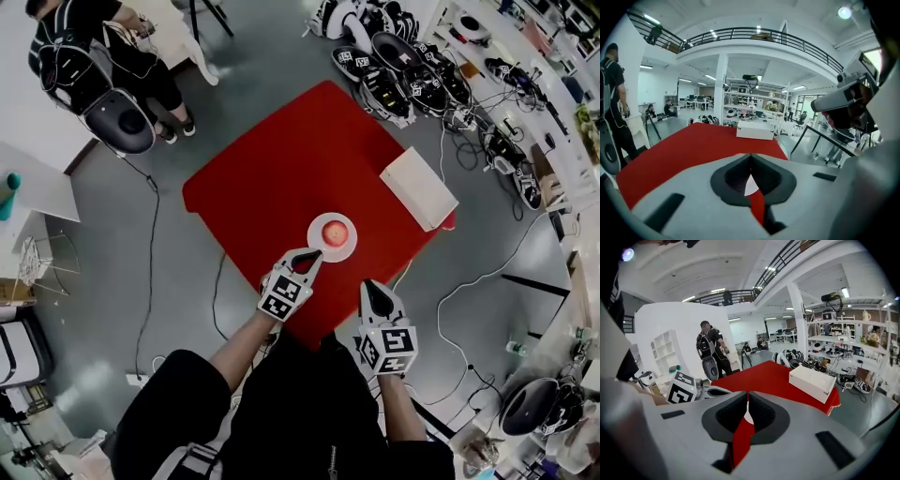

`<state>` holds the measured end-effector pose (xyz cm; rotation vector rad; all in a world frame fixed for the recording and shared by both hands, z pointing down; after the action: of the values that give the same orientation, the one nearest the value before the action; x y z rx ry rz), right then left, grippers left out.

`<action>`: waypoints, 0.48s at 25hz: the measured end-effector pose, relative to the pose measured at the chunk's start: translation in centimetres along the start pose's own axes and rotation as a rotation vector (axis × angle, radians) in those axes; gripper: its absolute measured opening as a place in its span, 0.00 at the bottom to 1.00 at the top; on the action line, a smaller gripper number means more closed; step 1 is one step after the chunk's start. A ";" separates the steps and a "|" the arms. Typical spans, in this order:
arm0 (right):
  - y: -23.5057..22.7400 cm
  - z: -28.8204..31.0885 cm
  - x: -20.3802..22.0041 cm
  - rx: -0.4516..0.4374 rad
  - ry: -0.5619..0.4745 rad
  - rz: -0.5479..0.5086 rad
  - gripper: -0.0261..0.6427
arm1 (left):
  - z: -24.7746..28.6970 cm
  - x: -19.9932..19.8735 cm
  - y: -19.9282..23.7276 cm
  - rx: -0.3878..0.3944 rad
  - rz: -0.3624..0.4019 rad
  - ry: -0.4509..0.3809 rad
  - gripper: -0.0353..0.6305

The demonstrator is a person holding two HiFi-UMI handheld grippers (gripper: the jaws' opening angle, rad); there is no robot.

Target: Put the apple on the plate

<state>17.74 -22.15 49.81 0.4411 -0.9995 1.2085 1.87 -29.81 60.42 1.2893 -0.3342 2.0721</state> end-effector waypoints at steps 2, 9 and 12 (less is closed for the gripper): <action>0.5 0.3 -0.3 -0.023 -0.015 -0.013 0.06 | -1.4 -0.9 -0.1 -0.021 -0.012 -0.025 0.06; 2.4 1.4 -1.6 -0.119 -0.115 -0.034 0.05 | -6.0 -5.4 -1.0 -0.086 -0.007 -0.154 0.06; 3.0 1.7 -2.3 -0.151 -0.165 -0.035 0.05 | -7.3 -6.7 -1.3 -0.114 -0.001 -0.185 0.06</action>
<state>14.24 -23.67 48.15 0.4428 -1.2106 1.0692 -0.42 -27.61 50.88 1.4139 -0.5255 1.9080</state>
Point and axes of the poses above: the fingertips, and each gripper's own axes: z forward along the fingers, y to its left, x out of its underside, the point moved 7 cm from there along -z, backward along the fingers, and after that the axes turned 1 degree about -x, right-handed, at the moved point
